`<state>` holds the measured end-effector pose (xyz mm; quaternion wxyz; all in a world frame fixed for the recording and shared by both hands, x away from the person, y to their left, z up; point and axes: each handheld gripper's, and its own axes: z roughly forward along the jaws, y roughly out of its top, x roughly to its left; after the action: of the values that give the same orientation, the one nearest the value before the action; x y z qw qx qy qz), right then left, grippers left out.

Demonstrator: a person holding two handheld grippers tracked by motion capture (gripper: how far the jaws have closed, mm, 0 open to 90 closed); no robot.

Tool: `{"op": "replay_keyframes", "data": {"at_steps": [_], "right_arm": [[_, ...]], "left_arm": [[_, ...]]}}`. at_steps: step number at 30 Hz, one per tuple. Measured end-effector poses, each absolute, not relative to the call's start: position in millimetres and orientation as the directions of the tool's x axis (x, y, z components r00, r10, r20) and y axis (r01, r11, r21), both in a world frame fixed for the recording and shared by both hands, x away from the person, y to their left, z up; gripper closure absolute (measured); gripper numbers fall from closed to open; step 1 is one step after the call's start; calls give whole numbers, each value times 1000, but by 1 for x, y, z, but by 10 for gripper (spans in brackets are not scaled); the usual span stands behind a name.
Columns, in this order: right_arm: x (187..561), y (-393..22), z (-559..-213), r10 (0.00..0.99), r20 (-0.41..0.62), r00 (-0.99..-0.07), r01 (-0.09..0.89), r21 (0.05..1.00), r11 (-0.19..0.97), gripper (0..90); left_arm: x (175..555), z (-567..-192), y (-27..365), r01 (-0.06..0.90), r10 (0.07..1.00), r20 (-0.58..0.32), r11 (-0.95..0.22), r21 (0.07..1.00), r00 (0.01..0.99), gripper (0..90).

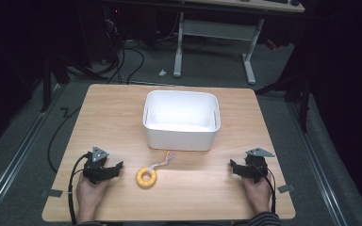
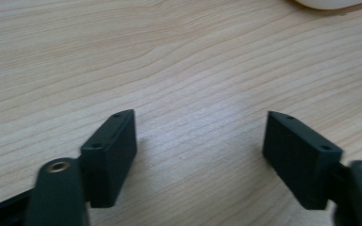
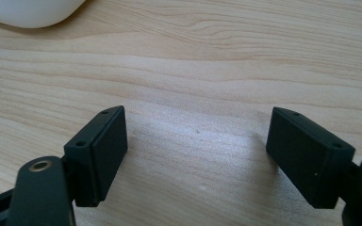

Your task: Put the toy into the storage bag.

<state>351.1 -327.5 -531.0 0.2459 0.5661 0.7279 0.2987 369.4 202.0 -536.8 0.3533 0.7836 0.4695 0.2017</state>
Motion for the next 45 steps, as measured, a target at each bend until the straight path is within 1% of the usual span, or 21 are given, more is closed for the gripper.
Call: {"op": "replay_keyframes", "data": {"at_steps": [7, 12, 13, 15, 28, 35, 42, 45], "right_arm": [[351, -327, -531, 971, -19, -237, 677, 713, 180, 212], [351, -327, -531, 971, -19, -236, 678, 713, 179, 213], [351, -327, -531, 972, -19, -236, 678, 713, 178, 213], [351, -327, -531, 972, -19, -235, 678, 713, 178, 213], [352, -327, -531, 973, -16, -230, 678, 715, 172, 228], [352, -327, -531, 973, -18, -231, 677, 715, 174, 232], [352, -327, -531, 973, -19, -231, 677, 715, 175, 232], [352, -327, -531, 972, -19, -233, 677, 715, 176, 233]], "left_arm": [[370, -537, 202, 594, 876, -19, -311, 742, 482, 264], [371, -537, 202, 597, 874, -17, -317, 737, 485, 219], [371, -537, 202, 602, 877, -14, -318, 733, 480, 185], [371, -537, 201, 603, 877, -13, -320, 731, 480, 172], [368, -536, 203, 620, 890, -20, -302, 725, 456, 171], [367, -534, 208, 641, 891, -57, -279, 715, 451, 172], [362, -529, 215, 639, 883, -70, -280, 716, 464, 177], [359, -526, 215, 632, 879, -84, -268, 728, 470, 197]]}}
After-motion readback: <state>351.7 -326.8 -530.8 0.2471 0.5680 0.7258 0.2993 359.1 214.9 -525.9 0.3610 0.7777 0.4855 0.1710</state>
